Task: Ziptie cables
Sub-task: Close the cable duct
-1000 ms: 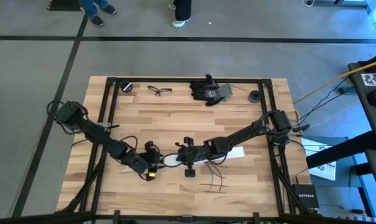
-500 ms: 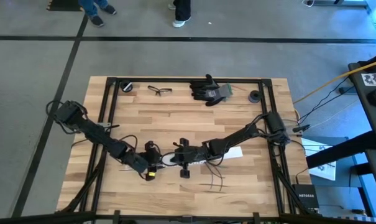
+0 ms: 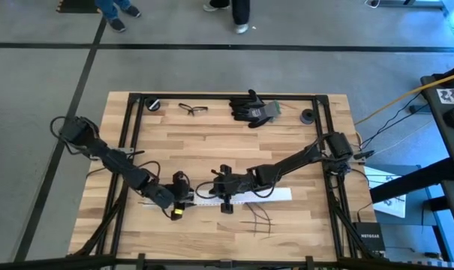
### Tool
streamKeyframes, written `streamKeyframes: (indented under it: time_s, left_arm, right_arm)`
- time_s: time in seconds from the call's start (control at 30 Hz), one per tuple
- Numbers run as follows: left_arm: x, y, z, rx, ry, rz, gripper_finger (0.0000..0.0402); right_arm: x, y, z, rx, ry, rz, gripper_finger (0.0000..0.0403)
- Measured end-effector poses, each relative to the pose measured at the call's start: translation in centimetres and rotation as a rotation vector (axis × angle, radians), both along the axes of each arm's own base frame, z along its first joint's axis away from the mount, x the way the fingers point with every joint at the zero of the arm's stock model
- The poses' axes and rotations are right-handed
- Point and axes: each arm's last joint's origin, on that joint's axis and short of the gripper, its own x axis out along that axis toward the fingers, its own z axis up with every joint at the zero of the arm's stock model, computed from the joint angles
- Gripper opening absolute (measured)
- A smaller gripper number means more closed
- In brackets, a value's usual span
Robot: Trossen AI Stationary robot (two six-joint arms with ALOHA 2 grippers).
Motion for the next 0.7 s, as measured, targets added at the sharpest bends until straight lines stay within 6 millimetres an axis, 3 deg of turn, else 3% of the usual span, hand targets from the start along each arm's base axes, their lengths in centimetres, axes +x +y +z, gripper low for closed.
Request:
streamKeyframes:
  time_s: [0.13, 0.27, 0.47, 0.7]
  left_arm:
    - [-0.2, -0.3, 0.2, -0.003, -0.012, -0.021, 0.0224]
    - [0.4, 0.5, 0.1, -0.039, 0.017, -0.028, 0.0236]
    - [0.8, 1.3, 0.1, -0.031, 0.037, -0.063, 0.0274]
    - [-0.4, 1.3, 0.9, -0.037, 0.084, -0.058, 0.0278]
  right_arm:
    - [-0.4, -0.2, 1.3, 0.010, 0.005, -0.015, 0.0005]
    - [-0.6, -0.1, 1.2, 0.020, 0.027, 0.004, 0.0012]
    - [-0.7, -0.2, 1.3, 0.004, 0.036, -0.012, 0.0075]
    - [-1.5, -0.4, 2.3, -0.036, 0.082, 0.013, 0.0127]
